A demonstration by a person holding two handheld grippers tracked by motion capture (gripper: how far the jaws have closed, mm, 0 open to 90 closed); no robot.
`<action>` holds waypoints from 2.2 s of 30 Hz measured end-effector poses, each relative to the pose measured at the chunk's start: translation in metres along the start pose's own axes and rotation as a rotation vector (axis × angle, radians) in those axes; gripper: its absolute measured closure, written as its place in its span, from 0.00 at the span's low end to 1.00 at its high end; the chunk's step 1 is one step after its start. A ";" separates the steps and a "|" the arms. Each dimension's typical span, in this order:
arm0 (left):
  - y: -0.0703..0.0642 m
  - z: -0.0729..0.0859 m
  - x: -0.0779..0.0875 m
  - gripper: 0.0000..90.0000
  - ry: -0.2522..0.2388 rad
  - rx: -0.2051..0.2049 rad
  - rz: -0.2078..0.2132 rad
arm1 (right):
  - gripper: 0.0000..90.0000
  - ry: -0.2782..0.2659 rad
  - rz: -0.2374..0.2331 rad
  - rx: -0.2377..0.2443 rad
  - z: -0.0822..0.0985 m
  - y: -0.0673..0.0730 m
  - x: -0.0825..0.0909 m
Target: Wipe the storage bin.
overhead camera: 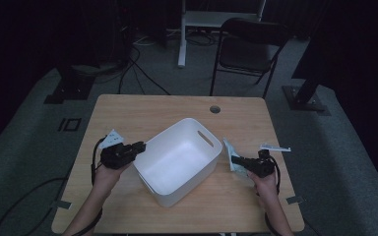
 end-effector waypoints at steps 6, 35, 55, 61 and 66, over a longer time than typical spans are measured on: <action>0.000 -0.001 -0.006 0.85 0.016 -0.002 0.015 | 0.93 -0.002 -0.001 0.000 0.001 0.000 0.001; -0.015 0.008 -0.002 0.97 -0.023 0.032 -0.116 | 0.93 -0.055 -0.042 -0.007 -0.007 0.013 0.005; -0.014 0.008 -0.002 0.97 -0.001 -0.002 -0.094 | 0.93 -0.068 -0.009 0.089 -0.026 0.058 -0.018; -0.014 0.008 -0.002 0.97 0.007 -0.006 -0.080 | 0.93 -0.084 0.002 0.103 -0.027 0.062 -0.019; -0.016 0.008 -0.002 0.97 0.013 -0.026 -0.081 | 0.93 -0.102 -0.013 0.097 -0.027 0.062 -0.018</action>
Point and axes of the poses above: each handheld gripper's, and its own axes: x roughly backward along the jaws, z roughly out of its underside, y roughly to its left, the point moved 4 cm from there along -x, roughly forward along the jaws, and after that the axes turned 1 degree about x, right-handed, at the moved point
